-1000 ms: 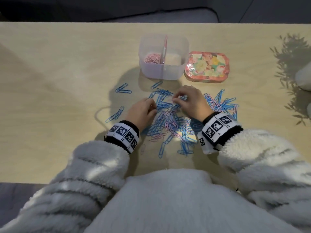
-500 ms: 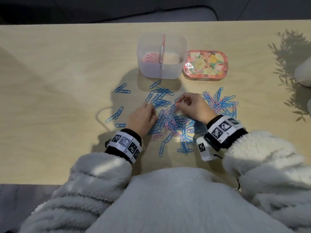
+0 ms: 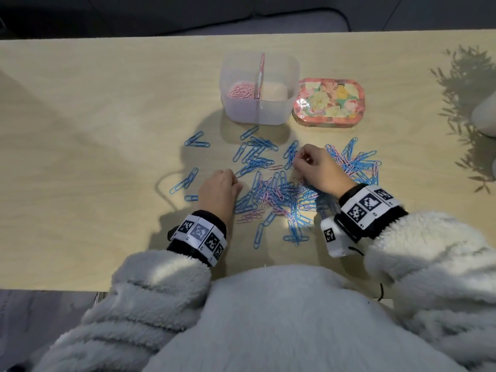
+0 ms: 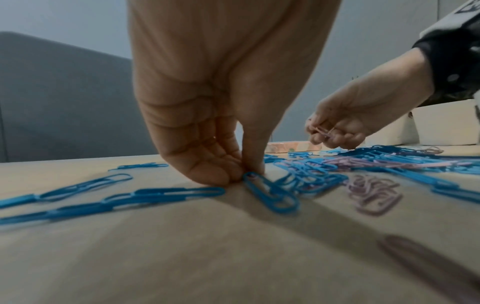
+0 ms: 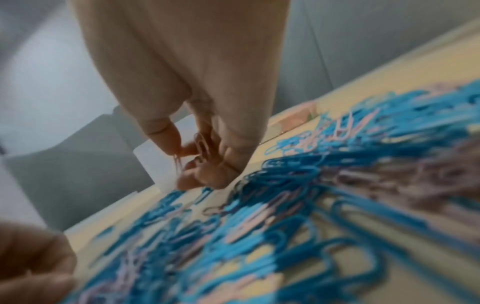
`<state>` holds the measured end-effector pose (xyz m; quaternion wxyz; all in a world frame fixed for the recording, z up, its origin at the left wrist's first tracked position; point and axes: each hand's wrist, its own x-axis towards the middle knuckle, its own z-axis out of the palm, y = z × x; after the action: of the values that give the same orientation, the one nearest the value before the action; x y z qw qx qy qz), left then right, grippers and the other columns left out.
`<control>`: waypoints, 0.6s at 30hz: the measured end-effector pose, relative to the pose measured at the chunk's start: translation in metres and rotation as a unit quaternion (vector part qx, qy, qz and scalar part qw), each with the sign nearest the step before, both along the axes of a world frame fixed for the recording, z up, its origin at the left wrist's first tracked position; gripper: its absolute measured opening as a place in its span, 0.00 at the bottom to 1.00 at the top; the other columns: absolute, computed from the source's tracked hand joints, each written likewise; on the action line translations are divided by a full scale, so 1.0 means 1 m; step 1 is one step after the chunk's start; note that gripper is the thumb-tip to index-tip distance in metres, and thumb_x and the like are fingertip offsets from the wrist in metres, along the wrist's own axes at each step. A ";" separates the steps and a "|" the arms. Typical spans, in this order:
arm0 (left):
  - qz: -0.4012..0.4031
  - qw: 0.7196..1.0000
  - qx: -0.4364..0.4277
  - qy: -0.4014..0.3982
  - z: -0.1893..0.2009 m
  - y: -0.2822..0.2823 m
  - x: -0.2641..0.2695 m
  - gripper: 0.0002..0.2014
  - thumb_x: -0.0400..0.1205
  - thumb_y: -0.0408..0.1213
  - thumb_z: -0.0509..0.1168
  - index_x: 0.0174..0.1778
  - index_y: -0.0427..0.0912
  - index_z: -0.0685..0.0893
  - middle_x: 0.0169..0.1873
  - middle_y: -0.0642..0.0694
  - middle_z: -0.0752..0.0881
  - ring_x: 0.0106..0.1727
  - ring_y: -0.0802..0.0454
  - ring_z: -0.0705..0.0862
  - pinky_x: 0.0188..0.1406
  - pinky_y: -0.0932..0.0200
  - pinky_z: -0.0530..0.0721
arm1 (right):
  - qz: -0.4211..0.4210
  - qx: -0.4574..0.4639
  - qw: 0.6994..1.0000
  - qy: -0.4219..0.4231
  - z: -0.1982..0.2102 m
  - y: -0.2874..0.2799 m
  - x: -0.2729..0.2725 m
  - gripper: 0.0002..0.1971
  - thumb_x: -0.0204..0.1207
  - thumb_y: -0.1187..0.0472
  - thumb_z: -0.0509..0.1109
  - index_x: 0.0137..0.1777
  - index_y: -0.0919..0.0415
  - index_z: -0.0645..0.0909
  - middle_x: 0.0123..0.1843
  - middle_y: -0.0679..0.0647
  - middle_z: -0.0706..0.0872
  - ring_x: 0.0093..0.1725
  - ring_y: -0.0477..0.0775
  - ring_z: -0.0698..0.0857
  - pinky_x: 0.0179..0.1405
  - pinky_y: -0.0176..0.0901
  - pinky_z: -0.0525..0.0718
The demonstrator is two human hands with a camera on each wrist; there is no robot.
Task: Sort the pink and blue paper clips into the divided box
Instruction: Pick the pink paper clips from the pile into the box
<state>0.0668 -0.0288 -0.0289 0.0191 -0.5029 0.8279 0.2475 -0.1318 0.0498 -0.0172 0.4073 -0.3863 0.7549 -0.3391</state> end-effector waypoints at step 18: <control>-0.062 0.989 0.129 0.046 0.003 -0.008 -0.022 0.09 0.77 0.42 0.67 0.41 0.43 0.74 0.36 0.47 0.77 0.38 0.49 0.75 0.38 0.57 0.71 | 0.101 0.047 0.958 0.263 -0.010 -0.022 0.017 0.09 0.73 0.53 0.71 0.47 0.57 0.82 0.46 0.55 0.87 0.50 0.58 0.83 0.45 0.44 0.74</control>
<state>0.0443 -0.0369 -0.0254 0.0608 -0.4323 0.8184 0.3738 -0.1143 0.0281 -0.0272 0.2445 -0.5162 0.8076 -0.1469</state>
